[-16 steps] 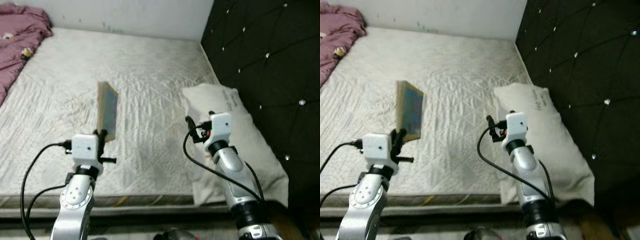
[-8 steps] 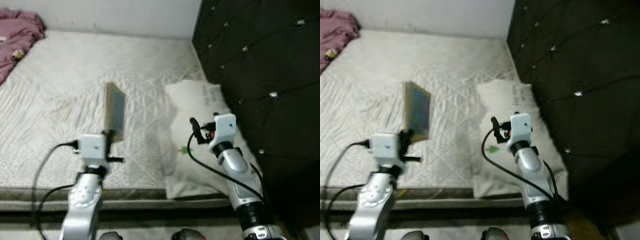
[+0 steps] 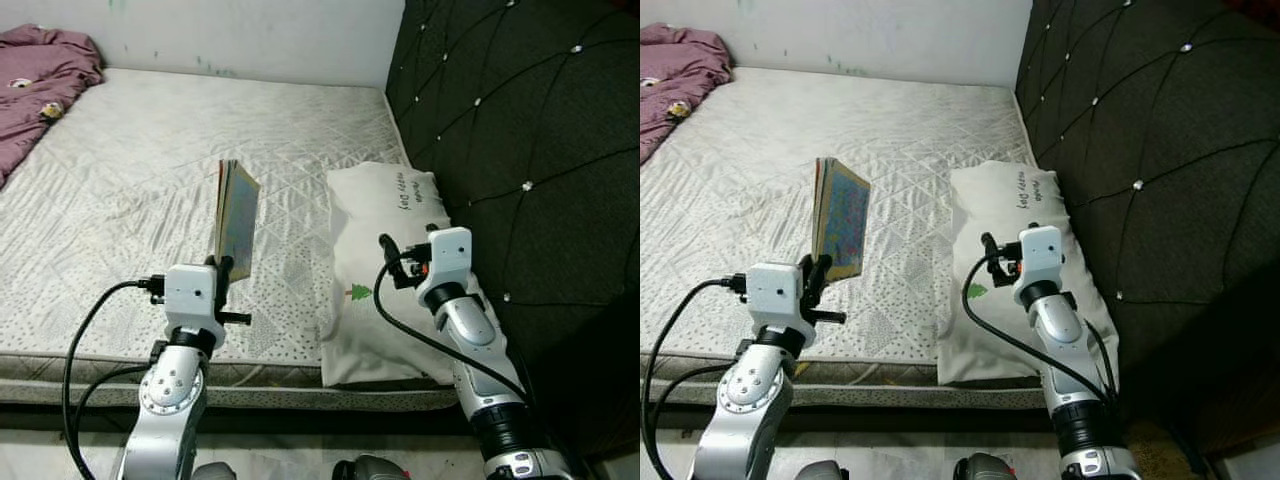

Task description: Clean up the room

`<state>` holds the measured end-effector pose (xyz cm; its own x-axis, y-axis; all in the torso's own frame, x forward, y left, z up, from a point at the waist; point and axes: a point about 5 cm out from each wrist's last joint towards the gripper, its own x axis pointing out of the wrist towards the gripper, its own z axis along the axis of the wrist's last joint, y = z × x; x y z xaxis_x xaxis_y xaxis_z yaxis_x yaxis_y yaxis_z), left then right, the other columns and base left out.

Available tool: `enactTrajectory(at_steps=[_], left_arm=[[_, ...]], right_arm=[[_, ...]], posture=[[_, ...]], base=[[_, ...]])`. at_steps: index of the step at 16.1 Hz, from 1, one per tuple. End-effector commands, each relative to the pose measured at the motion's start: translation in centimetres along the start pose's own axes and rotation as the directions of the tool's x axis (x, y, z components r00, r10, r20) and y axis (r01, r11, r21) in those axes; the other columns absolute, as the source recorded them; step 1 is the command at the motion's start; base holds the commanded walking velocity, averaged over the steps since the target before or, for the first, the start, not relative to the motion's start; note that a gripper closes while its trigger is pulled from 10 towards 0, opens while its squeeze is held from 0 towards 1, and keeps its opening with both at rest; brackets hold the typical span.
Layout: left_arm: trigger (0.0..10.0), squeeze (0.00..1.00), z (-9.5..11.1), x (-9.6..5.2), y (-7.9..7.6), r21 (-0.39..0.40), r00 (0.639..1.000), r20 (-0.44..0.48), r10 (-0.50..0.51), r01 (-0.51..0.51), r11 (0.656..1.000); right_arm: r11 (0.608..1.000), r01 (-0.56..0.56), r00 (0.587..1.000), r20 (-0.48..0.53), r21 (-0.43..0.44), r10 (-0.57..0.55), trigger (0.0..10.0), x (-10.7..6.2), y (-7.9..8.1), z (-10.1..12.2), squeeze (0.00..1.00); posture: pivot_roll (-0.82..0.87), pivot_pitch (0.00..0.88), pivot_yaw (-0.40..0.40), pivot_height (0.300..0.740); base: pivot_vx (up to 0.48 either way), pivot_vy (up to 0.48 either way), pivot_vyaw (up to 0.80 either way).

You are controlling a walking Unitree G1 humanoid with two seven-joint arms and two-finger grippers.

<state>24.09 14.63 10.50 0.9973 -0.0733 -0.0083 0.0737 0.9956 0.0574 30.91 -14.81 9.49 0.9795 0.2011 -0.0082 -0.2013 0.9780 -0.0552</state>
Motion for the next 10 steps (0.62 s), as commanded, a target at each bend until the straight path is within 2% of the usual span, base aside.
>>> enactTrajectory(at_steps=[1, 6, 7, 10], left_arm=[[10.0, 0.00, 1.06, 0.14, -0.10, -0.016, 0.999, 0.045, -0.007, 0.008, 1.000], [10.0, 0.00, 1.08, -0.05, 0.00, -0.004, 0.999, 0.035, 0.015, -0.015, 1.000], [10.0, 0.00, 0.74, -0.24, 0.10, -0.040, 1.000, -0.006, 0.007, -0.008, 0.999], [10.0, 0.00, 0.65, -0.61, 0.18, -0.024, 1.000, 0.009, -0.003, 0.003, 1.000]], right_arm=[[1.000, 0.019, 1.000, 0.005, 0.004, -0.019, 10.0, 0.09, -0.38, 0.32, 0.00], [1.000, 0.020, 1.000, 0.007, -0.001, -0.020, 10.0, 0.00, -0.44, 0.34, 0.00], [1.000, 0.020, 1.000, 0.007, -0.002, -0.020, 10.0, -0.04, -0.46, 0.33, 0.00], [1.000, 0.015, 1.000, 0.006, -0.009, -0.015, 10.0, -0.16, -0.35, 0.36, 0.00]], posture=[[0.06, 0.063, -0.069, 0.740], [0.06, 0.065, -0.069, 0.740], [0.06, 0.067, -0.070, 0.740], [0.07, 0.085, -0.070, 0.740]], base=[[0.000, 0.000, -0.80], [0.000, 0.000, -0.77], [0.000, 0.000, -0.54], [0.000, 0.000, 0.00]])
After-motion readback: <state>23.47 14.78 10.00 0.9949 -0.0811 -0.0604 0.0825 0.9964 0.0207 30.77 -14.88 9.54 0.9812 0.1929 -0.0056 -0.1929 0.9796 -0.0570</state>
